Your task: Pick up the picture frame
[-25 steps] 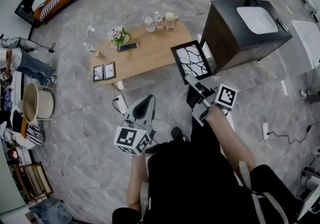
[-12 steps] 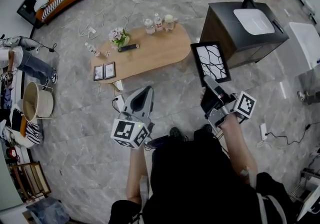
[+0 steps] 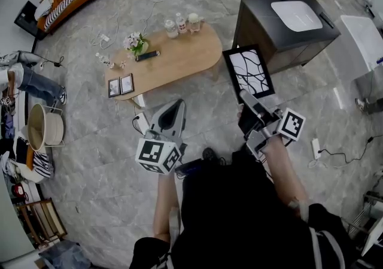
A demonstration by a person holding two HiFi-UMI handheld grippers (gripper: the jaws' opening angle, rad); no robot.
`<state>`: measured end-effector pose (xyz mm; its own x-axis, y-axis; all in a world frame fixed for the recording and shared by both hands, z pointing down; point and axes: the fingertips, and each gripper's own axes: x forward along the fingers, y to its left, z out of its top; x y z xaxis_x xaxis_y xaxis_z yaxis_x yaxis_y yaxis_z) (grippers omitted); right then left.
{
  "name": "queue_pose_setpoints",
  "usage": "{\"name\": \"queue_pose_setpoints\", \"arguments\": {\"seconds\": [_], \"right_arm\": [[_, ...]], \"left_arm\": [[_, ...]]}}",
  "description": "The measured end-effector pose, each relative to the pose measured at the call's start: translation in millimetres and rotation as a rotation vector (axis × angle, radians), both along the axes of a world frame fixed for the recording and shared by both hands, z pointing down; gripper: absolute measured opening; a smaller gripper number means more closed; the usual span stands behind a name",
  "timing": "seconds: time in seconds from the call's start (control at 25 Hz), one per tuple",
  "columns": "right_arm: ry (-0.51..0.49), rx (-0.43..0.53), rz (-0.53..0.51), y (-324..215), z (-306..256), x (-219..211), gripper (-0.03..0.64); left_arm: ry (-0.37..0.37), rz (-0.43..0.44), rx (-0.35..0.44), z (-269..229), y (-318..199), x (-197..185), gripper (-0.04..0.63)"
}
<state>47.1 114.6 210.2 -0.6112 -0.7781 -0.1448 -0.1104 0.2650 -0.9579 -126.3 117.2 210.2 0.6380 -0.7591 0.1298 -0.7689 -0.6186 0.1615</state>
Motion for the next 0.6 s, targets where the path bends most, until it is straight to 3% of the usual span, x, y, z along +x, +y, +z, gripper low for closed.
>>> {"name": "queue_pose_setpoints", "arguments": {"seconds": [0.6], "right_arm": [[-0.008, 0.016, -0.014, 0.9, -0.6, -1.4, 0.072]], "left_arm": [[0.001, 0.011, -0.018, 8.5, 4.5, 10.6, 0.012]]}}
